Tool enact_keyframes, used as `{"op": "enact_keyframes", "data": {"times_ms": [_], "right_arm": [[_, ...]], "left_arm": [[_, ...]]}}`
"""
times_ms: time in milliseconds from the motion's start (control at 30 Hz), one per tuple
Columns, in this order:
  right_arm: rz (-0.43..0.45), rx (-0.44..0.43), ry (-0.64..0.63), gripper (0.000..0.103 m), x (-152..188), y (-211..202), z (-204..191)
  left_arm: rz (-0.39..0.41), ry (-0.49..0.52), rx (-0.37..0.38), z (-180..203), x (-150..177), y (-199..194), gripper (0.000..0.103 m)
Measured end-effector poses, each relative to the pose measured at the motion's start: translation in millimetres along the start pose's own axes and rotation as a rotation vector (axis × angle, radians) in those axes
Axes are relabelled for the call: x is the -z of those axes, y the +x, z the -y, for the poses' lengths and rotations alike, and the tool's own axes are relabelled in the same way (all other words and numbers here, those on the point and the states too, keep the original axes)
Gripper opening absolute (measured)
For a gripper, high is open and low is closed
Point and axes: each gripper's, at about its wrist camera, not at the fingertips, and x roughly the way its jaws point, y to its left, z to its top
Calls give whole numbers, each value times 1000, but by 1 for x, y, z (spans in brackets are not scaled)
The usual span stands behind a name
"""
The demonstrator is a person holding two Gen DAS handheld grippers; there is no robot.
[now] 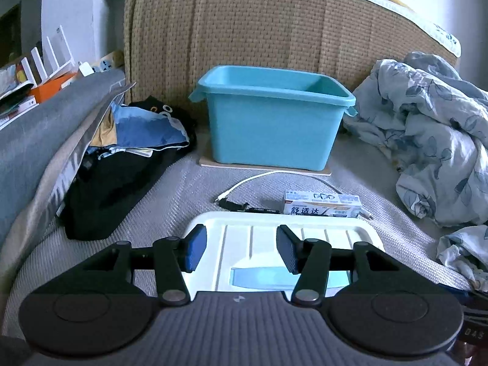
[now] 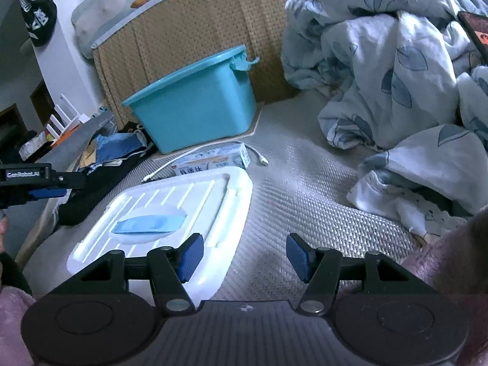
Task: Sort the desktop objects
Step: 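Move both tools toward the white lid with the blue handle, then close the right tool on one lid edge while the left tool grips the opposite edge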
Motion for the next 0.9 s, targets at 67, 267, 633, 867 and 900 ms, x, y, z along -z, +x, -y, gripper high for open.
{"op": "enact_keyframes", "data": {"times_ms": [67, 267, 633, 867, 900], "right_arm": [[35, 5, -17, 64, -6, 0, -1], [241, 35, -89, 78, -42, 21, -8], [43, 78, -114, 74, -33, 81, 24], [42, 105, -117, 74, -27, 82, 27], [38, 108, -119, 74, -27, 84, 27]], "left_arm": [[3, 1, 2, 0, 0, -1, 57], [-6, -4, 6, -1, 1, 3, 59], [-43, -48, 16, -11, 2, 10, 62], [-107, -89, 12, -24, 0, 23, 62], [-120, -104, 13, -27, 0, 25, 62]]}}
